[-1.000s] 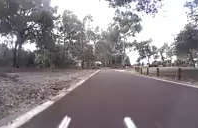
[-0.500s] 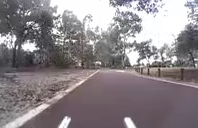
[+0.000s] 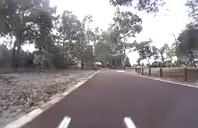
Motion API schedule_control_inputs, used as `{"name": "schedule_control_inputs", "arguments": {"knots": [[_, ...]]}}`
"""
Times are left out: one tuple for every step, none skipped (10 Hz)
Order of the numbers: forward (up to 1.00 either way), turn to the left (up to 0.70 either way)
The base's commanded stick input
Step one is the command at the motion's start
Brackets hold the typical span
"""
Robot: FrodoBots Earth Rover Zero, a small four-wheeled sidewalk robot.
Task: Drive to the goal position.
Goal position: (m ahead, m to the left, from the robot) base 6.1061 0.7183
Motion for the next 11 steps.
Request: {"name": "schedule_control_inputs", "arguments": {"knots": [[0.60, 0.00], [0.60, 0.00], [0.60, 0.00], [0.60, 0.00], [0.60, 0.00], [0.60, 0.00], [0.60, 0.00], [0.60, 0.00], [0.60, 0.00], [0.60, 0.00], [0.60, 0.00]]}}
